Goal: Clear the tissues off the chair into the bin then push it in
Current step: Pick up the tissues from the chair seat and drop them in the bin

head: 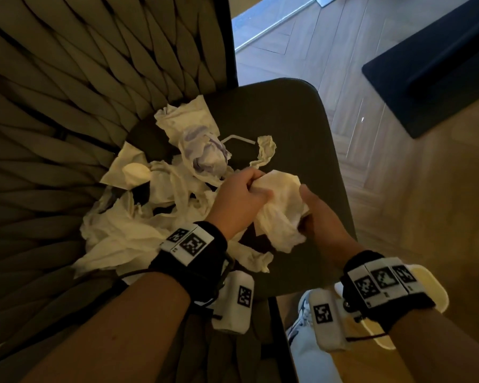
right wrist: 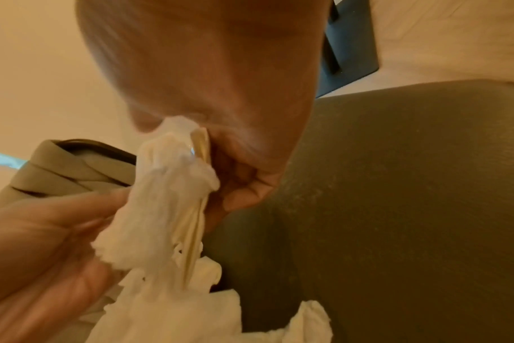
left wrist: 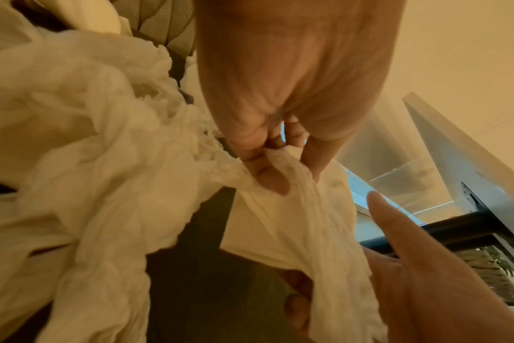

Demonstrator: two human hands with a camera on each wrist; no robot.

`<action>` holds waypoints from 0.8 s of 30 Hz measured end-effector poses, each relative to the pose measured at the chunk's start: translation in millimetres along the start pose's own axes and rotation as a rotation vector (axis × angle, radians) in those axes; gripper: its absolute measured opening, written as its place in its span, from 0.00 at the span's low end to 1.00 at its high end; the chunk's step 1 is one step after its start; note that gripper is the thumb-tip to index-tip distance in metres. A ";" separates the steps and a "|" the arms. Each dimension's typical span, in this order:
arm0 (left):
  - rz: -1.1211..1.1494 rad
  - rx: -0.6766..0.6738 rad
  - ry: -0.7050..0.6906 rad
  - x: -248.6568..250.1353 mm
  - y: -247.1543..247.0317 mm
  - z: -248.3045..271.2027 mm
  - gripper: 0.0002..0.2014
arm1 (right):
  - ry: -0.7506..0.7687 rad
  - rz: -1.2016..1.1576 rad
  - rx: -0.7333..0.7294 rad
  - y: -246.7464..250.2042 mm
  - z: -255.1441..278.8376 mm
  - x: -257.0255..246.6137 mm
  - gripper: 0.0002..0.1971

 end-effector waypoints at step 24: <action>-0.157 0.003 0.067 -1.5 -8.0 35.3 0.05 | 0.086 -0.065 0.252 60.6 -0.8 38.4 0.26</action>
Point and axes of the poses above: each hand's wrist, its own z-axis away from the middle knuckle, its own y-axis out of the back of the hand, x = y × z, the point moved 2 cm from there along -z, towards the middle knuckle, and after that the axes turned 13 degrees about x, right-handed, at the moved point
